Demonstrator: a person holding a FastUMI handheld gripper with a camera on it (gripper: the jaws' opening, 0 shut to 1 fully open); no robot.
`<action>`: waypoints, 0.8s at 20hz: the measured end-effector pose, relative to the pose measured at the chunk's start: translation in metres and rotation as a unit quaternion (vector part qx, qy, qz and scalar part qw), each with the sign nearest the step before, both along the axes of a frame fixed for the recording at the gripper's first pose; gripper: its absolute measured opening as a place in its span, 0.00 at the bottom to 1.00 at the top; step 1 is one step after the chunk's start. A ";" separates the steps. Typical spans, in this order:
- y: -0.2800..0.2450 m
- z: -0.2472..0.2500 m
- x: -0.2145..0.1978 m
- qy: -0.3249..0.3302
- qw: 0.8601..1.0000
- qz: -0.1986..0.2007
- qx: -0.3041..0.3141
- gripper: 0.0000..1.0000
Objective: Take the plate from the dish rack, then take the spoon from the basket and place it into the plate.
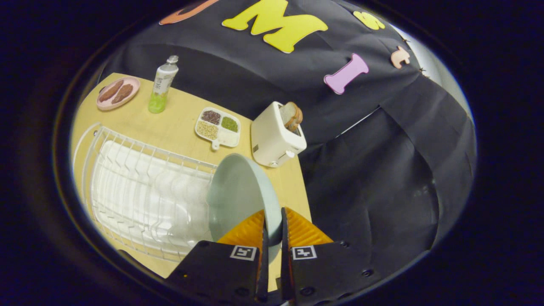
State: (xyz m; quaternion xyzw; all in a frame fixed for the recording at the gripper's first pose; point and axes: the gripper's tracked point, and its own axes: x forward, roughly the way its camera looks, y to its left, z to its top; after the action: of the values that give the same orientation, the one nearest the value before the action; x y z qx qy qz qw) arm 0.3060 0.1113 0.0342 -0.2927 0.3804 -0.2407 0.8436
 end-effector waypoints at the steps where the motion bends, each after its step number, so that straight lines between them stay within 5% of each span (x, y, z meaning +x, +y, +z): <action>1: -0.003 0.007 -0.001 -0.015 1.000 -0.003 -0.013 0.17; 9: -0.020 0.021 -0.061 -0.019 0.994 0.049 0.095 0.17; 16: -0.029 -0.004 -0.147 -0.016 0.965 0.133 0.226 0.17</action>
State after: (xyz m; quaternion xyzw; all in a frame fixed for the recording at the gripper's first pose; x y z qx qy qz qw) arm 0.1592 0.0825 0.0298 -0.1390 0.3690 -0.0385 0.9182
